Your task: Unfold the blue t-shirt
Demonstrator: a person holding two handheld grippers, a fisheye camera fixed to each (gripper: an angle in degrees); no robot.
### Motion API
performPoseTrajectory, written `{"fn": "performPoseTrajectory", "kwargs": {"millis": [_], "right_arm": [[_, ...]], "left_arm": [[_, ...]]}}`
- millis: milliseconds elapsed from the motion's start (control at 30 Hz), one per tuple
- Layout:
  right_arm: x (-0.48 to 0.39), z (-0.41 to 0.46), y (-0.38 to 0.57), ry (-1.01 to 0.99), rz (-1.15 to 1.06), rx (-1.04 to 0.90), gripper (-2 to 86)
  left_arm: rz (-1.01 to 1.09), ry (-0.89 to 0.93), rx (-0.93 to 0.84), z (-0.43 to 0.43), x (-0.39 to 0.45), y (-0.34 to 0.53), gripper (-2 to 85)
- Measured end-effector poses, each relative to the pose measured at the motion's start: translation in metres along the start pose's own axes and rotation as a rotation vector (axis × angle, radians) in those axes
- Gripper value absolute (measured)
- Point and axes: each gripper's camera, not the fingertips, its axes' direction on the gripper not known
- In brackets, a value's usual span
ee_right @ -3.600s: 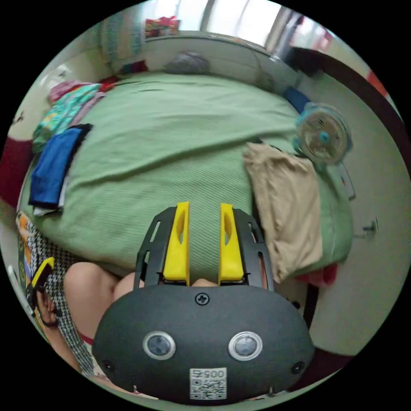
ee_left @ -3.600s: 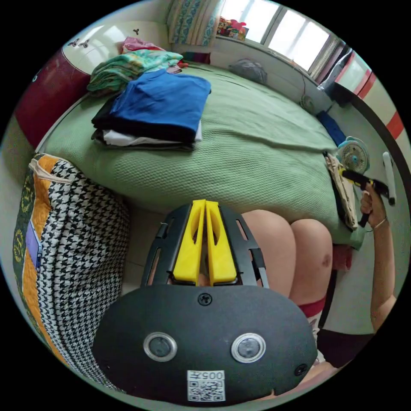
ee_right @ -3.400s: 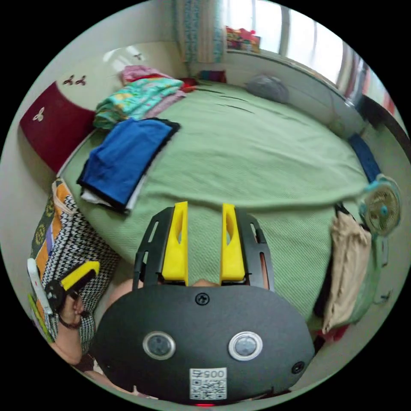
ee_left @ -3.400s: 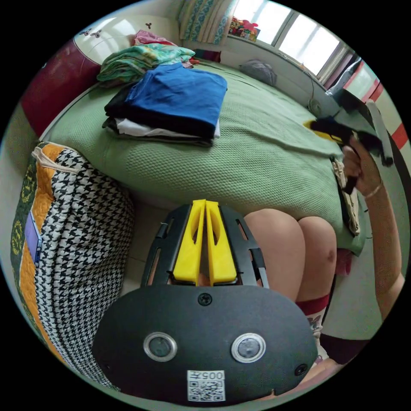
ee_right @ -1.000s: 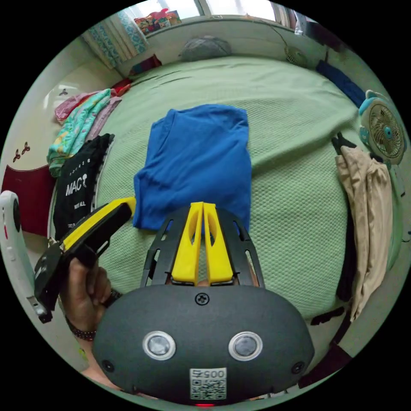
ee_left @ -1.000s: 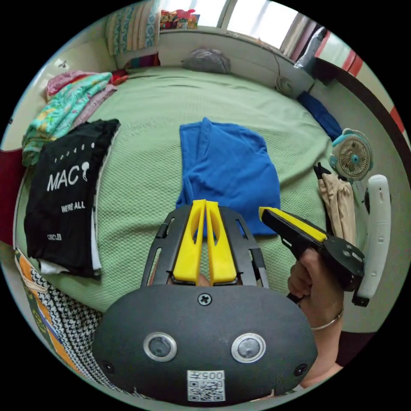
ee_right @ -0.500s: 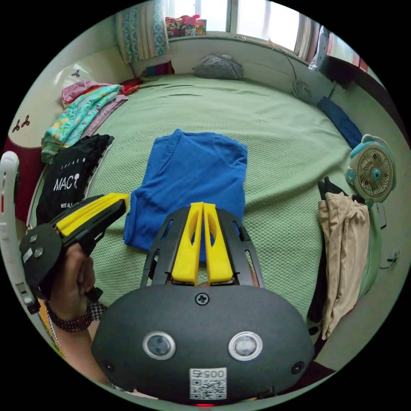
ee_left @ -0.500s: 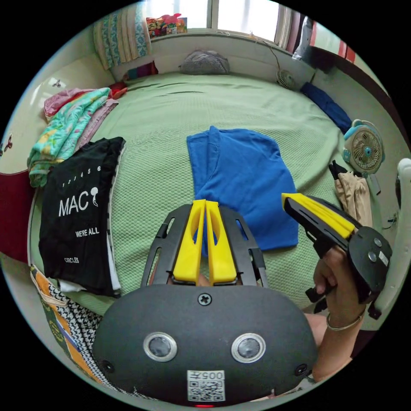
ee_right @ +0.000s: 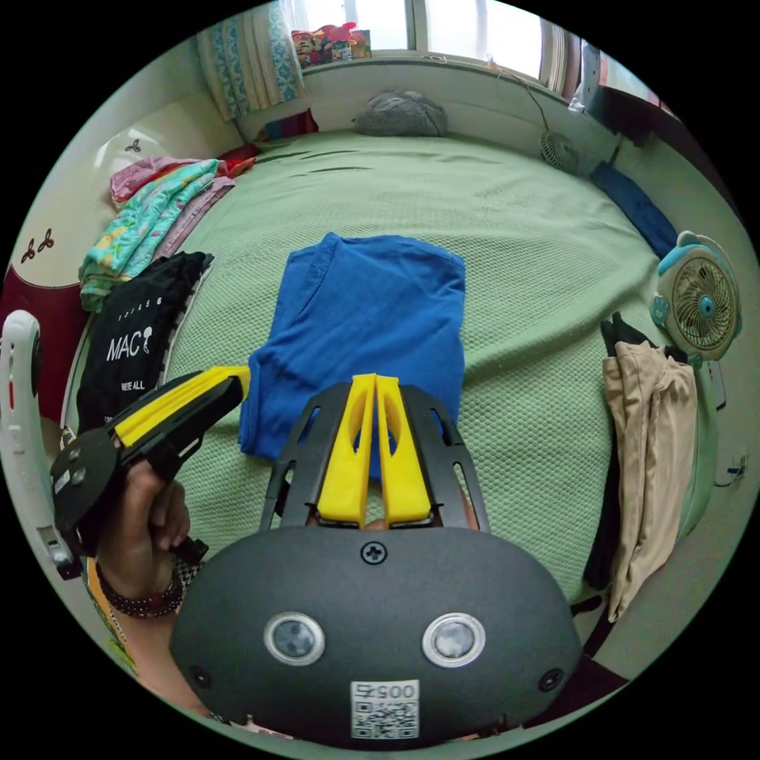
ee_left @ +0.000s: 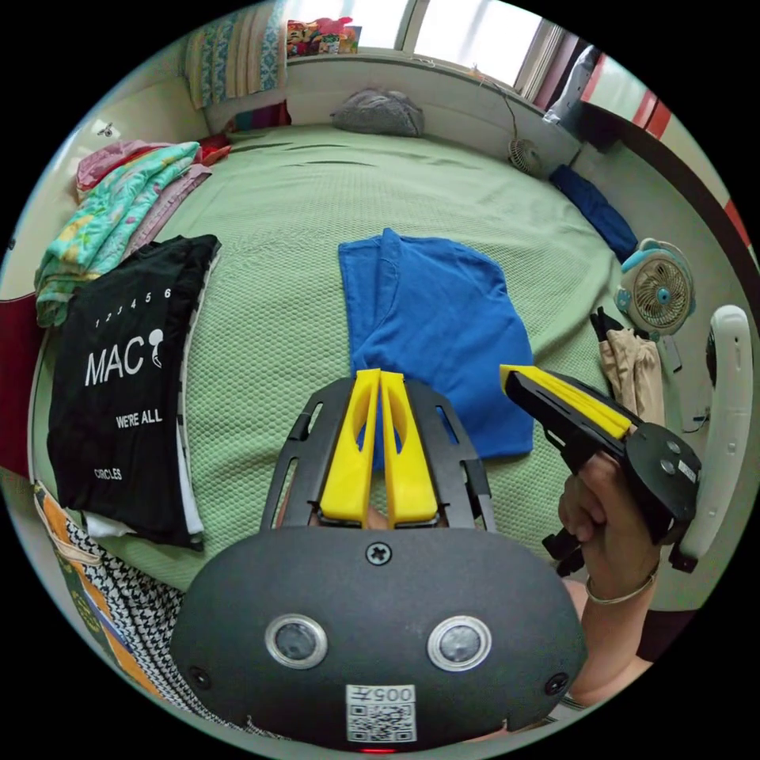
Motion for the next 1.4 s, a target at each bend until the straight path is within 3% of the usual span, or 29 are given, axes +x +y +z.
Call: {"fn": "performPoseTrajectory", "kwargs": {"millis": [767,1400], "right_arm": [[0.016,0.013,-0.002,-0.03,0.028,-0.021,-1.3],[-0.036,0.018,0.003,-0.133,-0.152,-0.036,-0.8]], "left_arm": [[-0.092,0.02,0.01,0.029,-0.043,-0.042,-0.7],[-0.089,0.001,-0.026,0.048,-0.088,-0.06,-0.6]]}}
